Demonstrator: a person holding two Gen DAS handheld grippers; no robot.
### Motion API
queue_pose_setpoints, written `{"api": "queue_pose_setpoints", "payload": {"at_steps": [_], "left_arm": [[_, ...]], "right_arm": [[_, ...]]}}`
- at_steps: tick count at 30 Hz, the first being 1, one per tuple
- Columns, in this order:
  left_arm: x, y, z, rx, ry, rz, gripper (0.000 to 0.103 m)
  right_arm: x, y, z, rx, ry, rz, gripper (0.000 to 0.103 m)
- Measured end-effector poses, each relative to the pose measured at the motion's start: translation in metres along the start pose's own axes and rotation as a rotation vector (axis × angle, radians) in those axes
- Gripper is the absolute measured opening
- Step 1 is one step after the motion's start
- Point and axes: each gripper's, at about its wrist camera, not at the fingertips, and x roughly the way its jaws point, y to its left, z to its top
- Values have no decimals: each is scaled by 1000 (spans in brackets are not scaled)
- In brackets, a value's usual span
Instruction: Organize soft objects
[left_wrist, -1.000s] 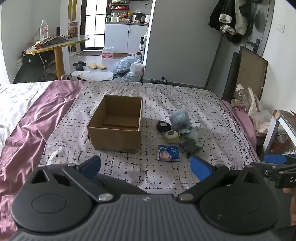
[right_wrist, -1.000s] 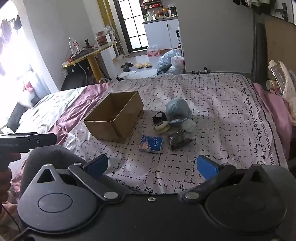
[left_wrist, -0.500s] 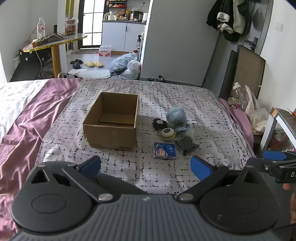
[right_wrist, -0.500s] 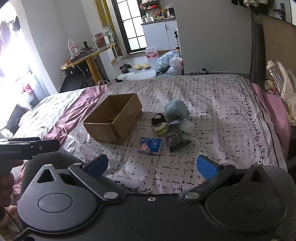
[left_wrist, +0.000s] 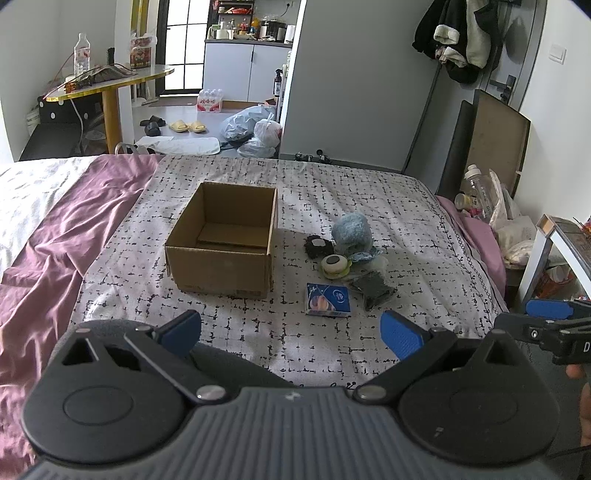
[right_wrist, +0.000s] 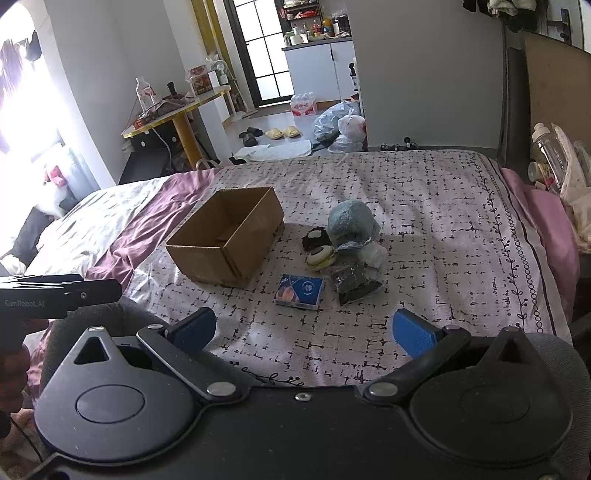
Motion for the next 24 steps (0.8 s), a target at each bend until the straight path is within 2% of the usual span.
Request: {"api": "queue_pose_setpoints", "payload": {"at_steps": [24], "left_arm": [[-4,3,2,-7,-7,-3,103]], "right_arm": [[-4,0,3,-8,-13,-5,103]]}}
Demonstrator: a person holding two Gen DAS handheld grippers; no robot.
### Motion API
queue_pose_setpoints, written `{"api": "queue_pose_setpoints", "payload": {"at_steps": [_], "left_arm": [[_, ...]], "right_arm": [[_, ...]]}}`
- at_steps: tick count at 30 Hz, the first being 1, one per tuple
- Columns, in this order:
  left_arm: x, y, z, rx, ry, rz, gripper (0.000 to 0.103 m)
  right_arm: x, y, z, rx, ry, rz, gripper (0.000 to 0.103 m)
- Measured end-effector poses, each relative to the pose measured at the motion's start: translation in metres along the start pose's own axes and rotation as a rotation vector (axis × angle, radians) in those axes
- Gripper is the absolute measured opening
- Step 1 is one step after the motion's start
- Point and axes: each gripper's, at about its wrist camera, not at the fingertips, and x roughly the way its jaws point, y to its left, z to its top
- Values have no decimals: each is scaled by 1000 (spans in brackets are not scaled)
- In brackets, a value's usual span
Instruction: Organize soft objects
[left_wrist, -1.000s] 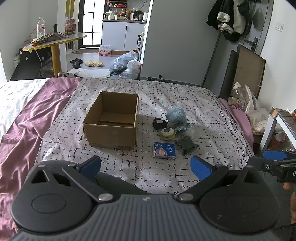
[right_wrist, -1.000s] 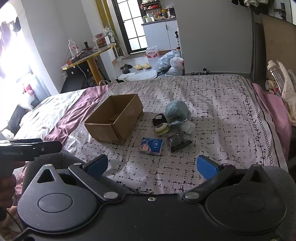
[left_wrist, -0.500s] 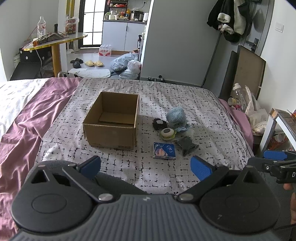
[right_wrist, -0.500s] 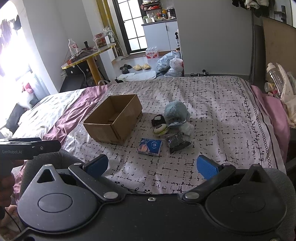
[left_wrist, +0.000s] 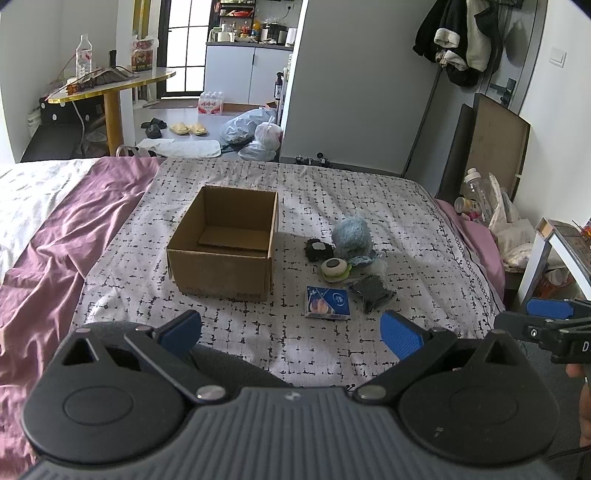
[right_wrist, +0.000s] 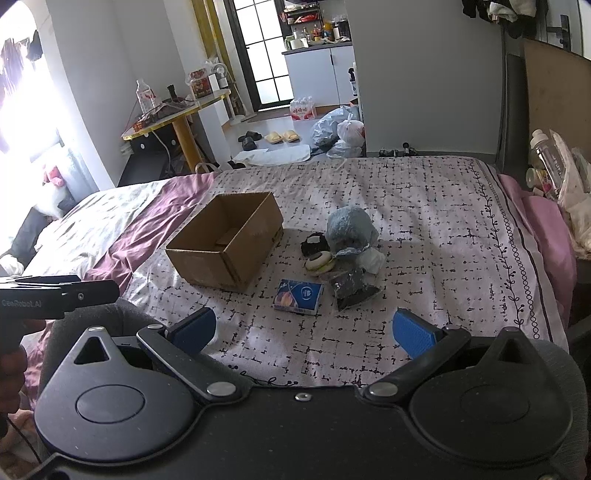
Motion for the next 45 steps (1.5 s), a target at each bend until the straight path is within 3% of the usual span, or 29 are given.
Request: {"api": "queue_pose_setpoints", "payload": {"at_steps": [20,45], "left_arm": [[-7,-3,6,4,-27,-2,103],[26,-6,18,-22,-19,-43,102]], "right_arm": [[-3,2,3,-15,-21,-5,103],[23,-15,11,30,-61,-54,103]]}}
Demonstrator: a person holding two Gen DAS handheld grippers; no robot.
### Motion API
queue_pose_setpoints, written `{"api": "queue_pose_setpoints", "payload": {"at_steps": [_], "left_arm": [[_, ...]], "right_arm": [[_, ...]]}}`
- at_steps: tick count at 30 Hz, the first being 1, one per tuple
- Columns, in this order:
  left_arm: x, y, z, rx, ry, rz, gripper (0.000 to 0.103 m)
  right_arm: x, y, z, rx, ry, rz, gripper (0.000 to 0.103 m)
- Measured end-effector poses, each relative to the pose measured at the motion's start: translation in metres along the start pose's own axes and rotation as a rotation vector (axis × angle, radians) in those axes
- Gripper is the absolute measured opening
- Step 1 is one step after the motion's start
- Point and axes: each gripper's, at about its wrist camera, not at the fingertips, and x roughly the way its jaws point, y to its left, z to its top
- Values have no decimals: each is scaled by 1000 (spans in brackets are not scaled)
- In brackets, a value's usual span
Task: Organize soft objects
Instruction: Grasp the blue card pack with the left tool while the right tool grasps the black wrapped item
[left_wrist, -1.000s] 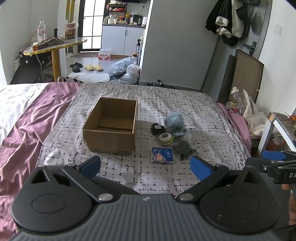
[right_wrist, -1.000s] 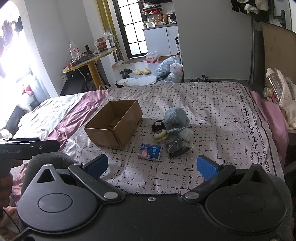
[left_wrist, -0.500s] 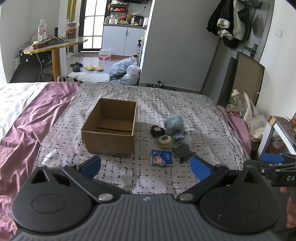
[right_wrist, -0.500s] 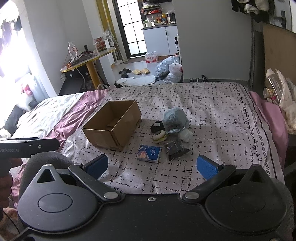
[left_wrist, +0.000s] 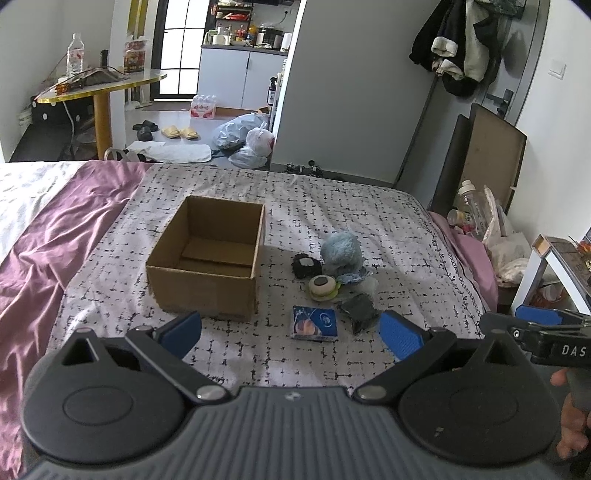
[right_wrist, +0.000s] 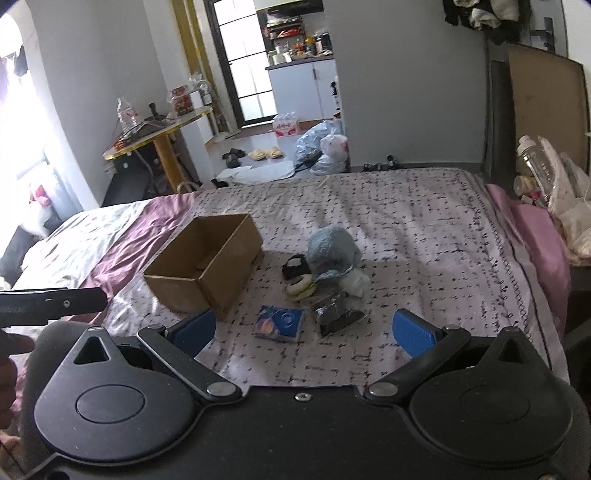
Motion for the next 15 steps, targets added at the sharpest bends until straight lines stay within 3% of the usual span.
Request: {"api": "queue_pose_setpoints", "payload": {"at_steps": [15], "left_arm": [[58,-4,5,-30,79,-45,101]], "right_arm": [[41,-26,0,107,55,0,103]]}}
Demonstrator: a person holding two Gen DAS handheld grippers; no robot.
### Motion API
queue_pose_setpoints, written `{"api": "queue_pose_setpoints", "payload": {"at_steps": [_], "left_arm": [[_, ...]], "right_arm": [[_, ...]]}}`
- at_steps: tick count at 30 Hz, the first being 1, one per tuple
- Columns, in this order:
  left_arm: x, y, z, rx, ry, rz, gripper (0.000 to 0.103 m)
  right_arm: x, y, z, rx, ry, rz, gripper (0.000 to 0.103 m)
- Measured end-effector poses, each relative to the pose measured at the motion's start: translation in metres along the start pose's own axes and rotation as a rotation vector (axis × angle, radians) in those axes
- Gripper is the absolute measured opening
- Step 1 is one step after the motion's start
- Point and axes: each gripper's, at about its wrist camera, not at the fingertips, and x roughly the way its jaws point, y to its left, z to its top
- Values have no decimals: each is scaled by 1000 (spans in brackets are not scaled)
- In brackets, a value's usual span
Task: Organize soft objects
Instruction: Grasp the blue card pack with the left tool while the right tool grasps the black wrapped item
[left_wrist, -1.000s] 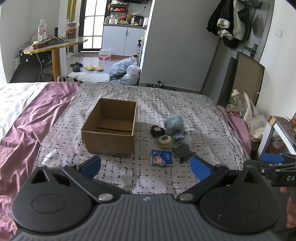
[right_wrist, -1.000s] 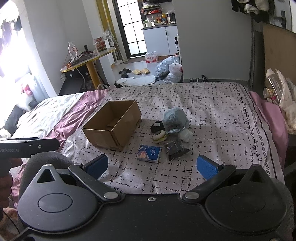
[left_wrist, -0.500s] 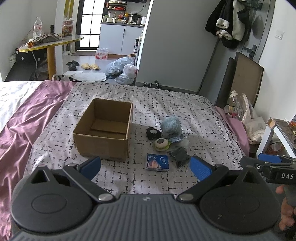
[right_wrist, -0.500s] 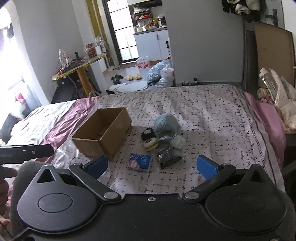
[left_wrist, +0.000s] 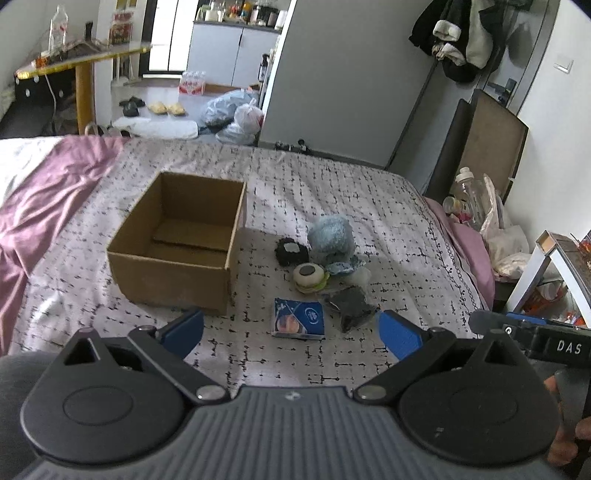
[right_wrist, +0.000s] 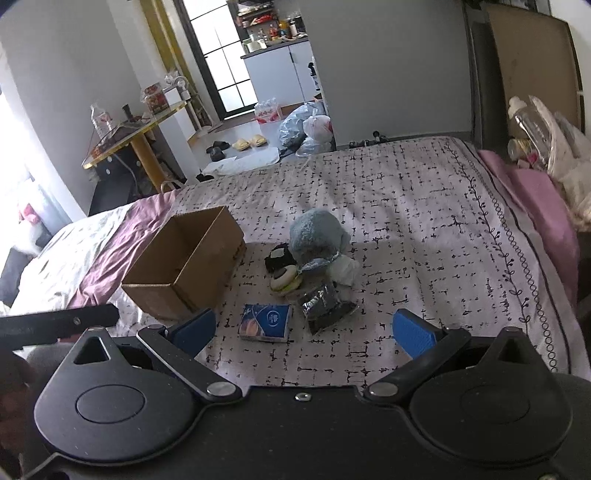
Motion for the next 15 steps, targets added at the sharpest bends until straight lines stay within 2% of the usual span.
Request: {"api": "queue_pose_setpoints", "payload": {"at_steps": [6,9,15], "left_arm": [[25,2,1,-26,42,-16,101],[40,1,2,-30,68,5,101],[65,7,5,-84,84,-9,100]], "right_arm": [[12,-7,1,2,-14,-48,103],[24,-12,1,39,23,-29,103],[50,-16,2,107,98,9,103]]}}
